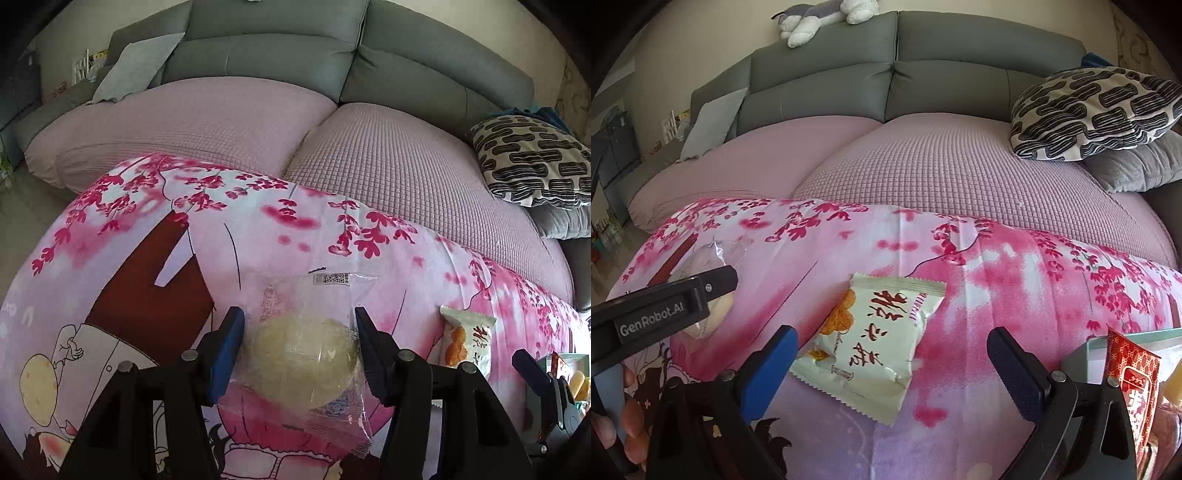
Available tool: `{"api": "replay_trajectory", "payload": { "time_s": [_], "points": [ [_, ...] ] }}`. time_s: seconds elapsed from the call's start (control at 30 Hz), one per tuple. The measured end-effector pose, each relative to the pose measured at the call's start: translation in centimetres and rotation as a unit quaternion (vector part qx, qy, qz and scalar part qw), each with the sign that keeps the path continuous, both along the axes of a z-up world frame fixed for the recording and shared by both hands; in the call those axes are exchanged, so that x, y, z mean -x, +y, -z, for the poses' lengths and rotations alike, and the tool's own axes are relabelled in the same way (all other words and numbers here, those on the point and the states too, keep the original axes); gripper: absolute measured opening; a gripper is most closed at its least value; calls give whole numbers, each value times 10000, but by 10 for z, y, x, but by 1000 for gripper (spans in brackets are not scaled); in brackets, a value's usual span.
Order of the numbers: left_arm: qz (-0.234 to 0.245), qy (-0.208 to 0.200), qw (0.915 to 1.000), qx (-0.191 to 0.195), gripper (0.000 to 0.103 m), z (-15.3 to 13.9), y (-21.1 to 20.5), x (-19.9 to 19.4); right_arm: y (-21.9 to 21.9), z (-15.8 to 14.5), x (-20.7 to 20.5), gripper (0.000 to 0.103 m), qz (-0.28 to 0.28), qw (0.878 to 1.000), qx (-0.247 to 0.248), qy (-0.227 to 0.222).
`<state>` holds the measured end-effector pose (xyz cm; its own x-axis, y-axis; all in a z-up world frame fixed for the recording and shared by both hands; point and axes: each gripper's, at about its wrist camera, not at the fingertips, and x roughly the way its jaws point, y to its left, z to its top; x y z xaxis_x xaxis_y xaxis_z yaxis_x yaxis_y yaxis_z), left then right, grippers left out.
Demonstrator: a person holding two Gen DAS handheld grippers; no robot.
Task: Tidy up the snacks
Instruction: 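Grasp the cream bun bag with the left gripper while the right gripper grasps the pale pastry pack, then lift the cream bun and pastry pack with both grippers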
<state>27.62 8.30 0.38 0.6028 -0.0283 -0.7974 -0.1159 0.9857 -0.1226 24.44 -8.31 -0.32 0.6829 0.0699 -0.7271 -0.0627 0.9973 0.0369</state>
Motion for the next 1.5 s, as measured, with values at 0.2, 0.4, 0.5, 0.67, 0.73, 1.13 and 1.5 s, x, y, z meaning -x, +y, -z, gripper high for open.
{"api": "replay_trajectory", "payload": {
  "time_s": [0.2, 0.4, 0.5, 0.67, 0.73, 1.13, 1.5],
  "points": [
    [40, 46, 9999, -135, 62, 3, -5, -1, 8, 7, -2, 102, -66, 9999, 94, 88],
    [55, 124, 9997, -198, 63, 6, -8, -2, 4, 16, -8, 102, 63, 9994, 84, 337],
    [67, 143, 9996, -237, 63, 7, -9, -2, 5, 16, -8, 102, 65, 9993, 139, 341],
    [82, 178, 9995, -241, 64, 8, -9, -3, -3, 15, -8, 84, 264, 9992, 54, 296],
    [85, 203, 9995, -240, 65, 9, -9, -4, -7, 14, -7, 80, 324, 9991, -9, 280],
    [152, 231, 9985, -469, 69, 14, -15, -6, -20, 10, -5, 64, 526, 9982, -140, 240],
    [174, 71, 9995, -273, 60, 9, -11, -2, -20, 8, 0, 62, 596, 9979, 118, 234]
  ]
}}
